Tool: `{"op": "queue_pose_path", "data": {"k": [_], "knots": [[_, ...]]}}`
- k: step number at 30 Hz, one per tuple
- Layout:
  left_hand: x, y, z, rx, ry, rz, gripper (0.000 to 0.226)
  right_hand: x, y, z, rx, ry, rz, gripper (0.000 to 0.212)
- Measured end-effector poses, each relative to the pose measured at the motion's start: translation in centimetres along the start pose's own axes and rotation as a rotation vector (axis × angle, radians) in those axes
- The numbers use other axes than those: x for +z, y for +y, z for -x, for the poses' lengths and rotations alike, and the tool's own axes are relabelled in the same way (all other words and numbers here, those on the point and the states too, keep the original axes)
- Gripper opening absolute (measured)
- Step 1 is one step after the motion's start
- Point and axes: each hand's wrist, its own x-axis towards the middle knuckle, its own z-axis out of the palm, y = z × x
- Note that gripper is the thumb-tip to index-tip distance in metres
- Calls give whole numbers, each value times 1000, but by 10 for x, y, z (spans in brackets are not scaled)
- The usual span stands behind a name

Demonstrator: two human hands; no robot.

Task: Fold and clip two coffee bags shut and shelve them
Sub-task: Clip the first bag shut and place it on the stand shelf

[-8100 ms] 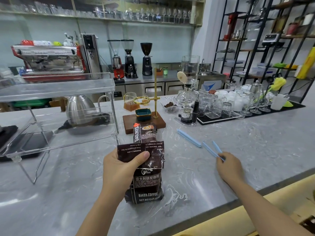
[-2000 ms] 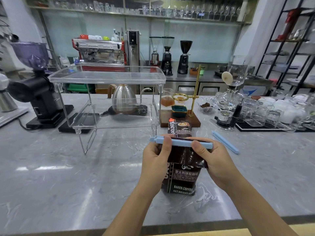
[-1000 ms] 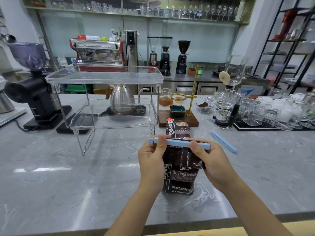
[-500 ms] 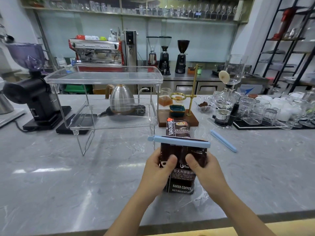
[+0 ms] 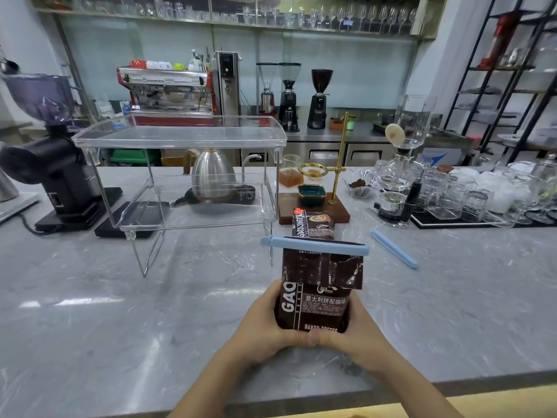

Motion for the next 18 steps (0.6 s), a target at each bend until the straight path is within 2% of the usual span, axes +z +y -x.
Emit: {"op": "queue_pose_path", "data": {"k": [6,12,18], "knots": [[0,4,0,16,55,3,80,0,-2,-3,-44,22,34,73],[-7,7,8,43,105,-62,69,4,-15,-1,-62,36,45,60],[-29,18,23,61,161,-57,62,22,-35,-6,-88,6,43,67]]}}
